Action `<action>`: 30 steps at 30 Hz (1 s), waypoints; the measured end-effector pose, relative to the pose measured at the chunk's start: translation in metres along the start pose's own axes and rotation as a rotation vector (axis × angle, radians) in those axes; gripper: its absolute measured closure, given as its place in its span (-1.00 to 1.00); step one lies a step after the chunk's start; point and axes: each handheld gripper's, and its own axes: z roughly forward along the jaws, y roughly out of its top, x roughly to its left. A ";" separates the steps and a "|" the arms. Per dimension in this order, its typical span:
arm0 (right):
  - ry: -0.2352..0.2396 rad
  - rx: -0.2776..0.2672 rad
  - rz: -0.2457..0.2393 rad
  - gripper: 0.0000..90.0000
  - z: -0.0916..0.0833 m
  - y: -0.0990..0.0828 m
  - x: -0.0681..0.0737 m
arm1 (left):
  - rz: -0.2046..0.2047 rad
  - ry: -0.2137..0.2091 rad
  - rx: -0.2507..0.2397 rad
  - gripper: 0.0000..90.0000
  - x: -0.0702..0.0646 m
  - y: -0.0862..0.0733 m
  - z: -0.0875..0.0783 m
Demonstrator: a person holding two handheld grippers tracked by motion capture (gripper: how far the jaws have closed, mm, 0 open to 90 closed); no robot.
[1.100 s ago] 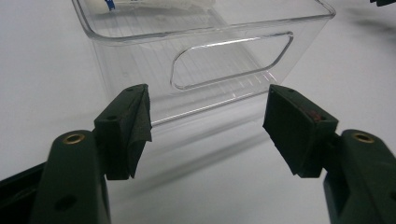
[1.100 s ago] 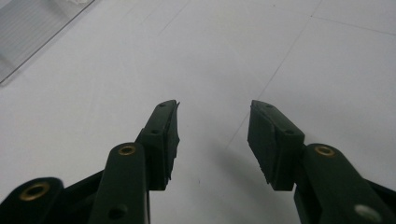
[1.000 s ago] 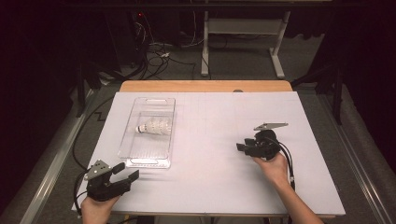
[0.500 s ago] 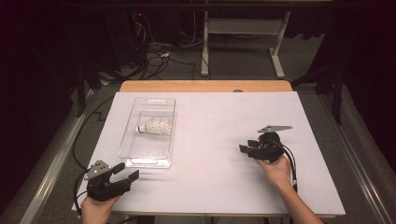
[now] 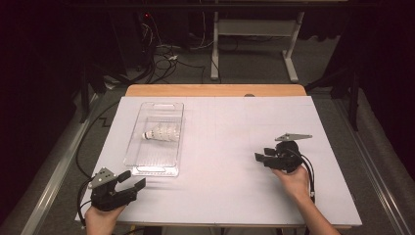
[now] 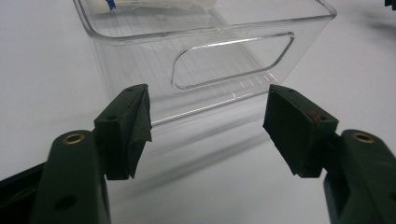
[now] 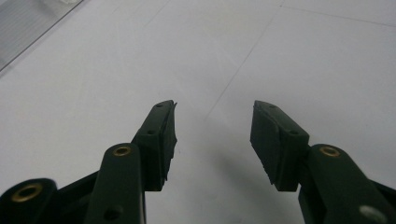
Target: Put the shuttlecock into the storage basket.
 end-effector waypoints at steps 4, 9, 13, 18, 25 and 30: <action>-0.012 -0.005 -0.001 0.12 -0.003 -0.003 -0.002 | 0.000 0.000 0.001 -0.27 0.000 0.000 0.000; -0.019 -0.007 0.009 0.11 -0.006 -0.006 -0.004 | -0.001 0.000 0.000 -0.27 0.000 0.000 0.000; -0.026 -0.013 0.007 0.10 -0.008 -0.009 -0.006 | -0.001 -0.001 0.000 -0.27 0.000 0.000 0.000; -0.030 -0.018 0.012 0.09 -0.011 -0.011 -0.007 | -0.001 0.000 0.001 -0.27 0.000 0.000 0.000; -0.039 -0.028 0.018 0.08 -0.015 -0.017 -0.010 | -0.002 0.001 0.000 -0.27 0.000 0.000 0.000; -0.047 -0.040 0.026 0.07 -0.018 -0.020 -0.011 | -0.002 0.001 0.000 -0.27 0.000 0.000 0.000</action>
